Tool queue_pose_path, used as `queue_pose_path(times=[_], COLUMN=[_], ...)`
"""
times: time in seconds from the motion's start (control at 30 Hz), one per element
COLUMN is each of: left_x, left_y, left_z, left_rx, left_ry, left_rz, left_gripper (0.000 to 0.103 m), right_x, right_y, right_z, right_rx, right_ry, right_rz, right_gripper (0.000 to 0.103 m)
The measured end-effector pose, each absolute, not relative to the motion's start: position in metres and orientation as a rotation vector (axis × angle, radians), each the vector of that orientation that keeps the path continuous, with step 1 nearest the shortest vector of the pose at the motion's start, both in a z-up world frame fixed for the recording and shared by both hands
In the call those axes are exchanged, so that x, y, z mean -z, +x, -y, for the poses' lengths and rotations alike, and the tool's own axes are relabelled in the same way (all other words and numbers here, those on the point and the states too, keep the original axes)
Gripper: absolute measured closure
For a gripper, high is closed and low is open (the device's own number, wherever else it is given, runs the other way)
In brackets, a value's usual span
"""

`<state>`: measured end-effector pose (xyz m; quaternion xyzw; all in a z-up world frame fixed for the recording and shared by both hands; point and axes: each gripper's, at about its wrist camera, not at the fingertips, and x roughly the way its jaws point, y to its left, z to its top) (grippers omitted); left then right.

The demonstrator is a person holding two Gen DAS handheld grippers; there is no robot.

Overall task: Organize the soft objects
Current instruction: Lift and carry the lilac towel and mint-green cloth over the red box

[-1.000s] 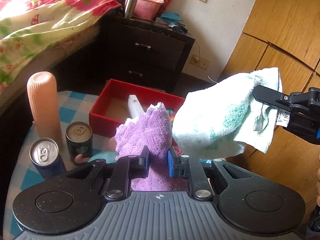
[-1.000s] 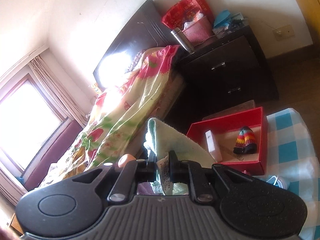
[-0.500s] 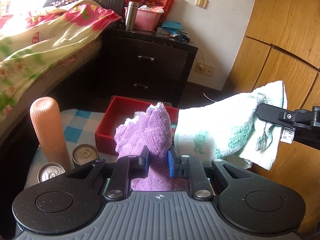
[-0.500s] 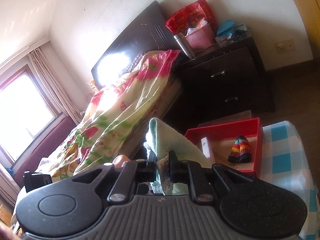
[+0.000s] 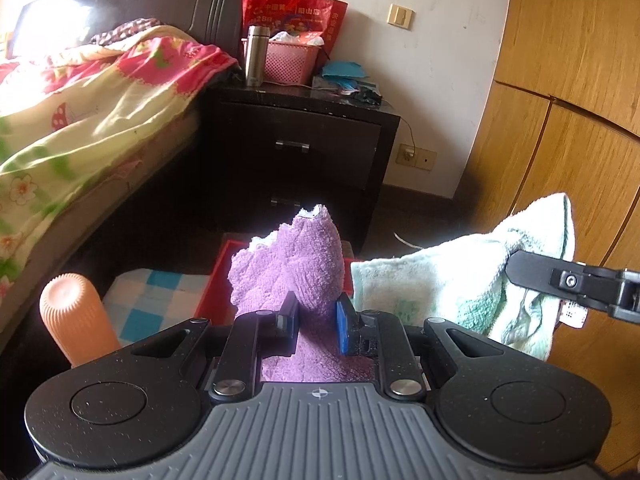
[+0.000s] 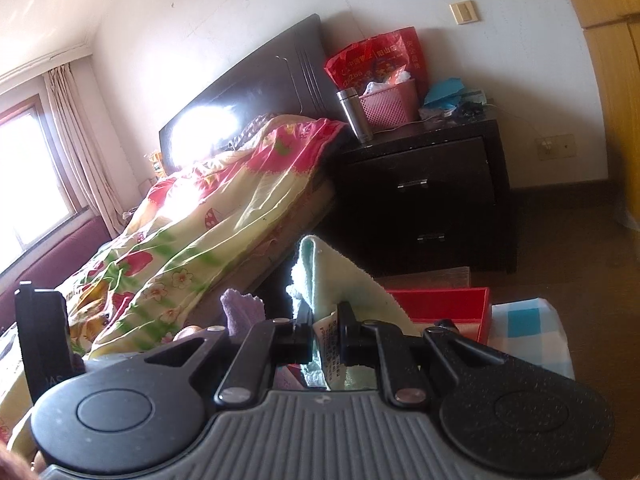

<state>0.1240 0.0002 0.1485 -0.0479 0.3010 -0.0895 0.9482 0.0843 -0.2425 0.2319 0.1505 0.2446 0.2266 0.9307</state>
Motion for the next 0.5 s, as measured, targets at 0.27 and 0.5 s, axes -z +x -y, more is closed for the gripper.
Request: queue_pose_path(times=[0.27,0.5], left_x=[-0.143,-0.14], left_y=[0.15,0.169], left_z=[0.006,0.011], left_rx=[0.171,0.14], left_ry=[-0.078,-0.045], left_rz=[-0.636,-0.672], left_gripper=[0.086,0.086], right_x=[-0.219,-0.215], right_y=[0.117,0.15], right_z=[0.233,0.225], right_rx=[-0.404,-0.341], right_ry=[0.212,0.086], right_rz=[-0.576,-0.633], right_gripper=[0.103,0.103])
